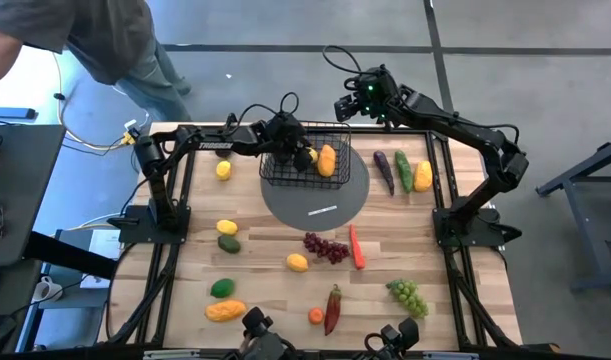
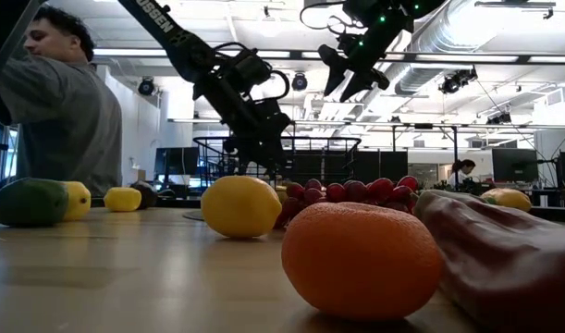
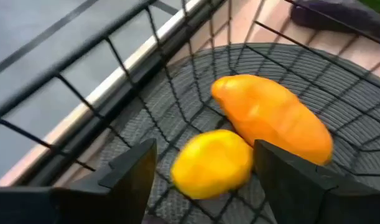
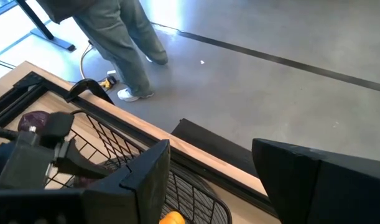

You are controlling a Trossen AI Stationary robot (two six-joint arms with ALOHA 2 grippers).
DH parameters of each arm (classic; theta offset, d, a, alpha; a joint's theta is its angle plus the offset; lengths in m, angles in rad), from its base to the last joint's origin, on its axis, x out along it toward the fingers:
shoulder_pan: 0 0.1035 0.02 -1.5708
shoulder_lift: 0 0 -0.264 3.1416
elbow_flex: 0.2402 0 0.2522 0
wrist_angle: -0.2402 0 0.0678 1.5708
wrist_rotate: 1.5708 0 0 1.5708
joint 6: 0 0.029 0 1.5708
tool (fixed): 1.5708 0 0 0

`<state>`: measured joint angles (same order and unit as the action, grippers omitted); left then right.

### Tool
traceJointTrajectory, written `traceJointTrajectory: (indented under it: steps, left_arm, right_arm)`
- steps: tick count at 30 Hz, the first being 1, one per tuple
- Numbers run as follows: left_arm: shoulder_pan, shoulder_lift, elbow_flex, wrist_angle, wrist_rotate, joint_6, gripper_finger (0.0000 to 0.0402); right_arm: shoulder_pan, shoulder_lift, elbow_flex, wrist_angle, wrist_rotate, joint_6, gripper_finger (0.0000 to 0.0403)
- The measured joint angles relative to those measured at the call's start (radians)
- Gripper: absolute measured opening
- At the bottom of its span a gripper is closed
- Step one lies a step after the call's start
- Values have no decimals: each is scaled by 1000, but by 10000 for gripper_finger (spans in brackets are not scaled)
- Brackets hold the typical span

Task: Build produce basket
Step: Put the top yellow mango into the black wire basket

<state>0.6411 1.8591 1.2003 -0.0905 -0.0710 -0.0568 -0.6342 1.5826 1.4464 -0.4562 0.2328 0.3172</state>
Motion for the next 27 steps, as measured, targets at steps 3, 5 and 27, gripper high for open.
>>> traceJointTrajectory:
  steps: [3,5,27]
  left_arm:
    - [2,0,36,-45,-20,20,259]
    - [3,0,73,-93,-18,51,259]
    - [44,-143,297,-539,41,229,258]
  right_arm:
    - [0,-1,0,-8,-1,0,211]
    - [2,-3,0,-16,-6,0,211]
    - [131,-79,0,-331,-86,274,211]
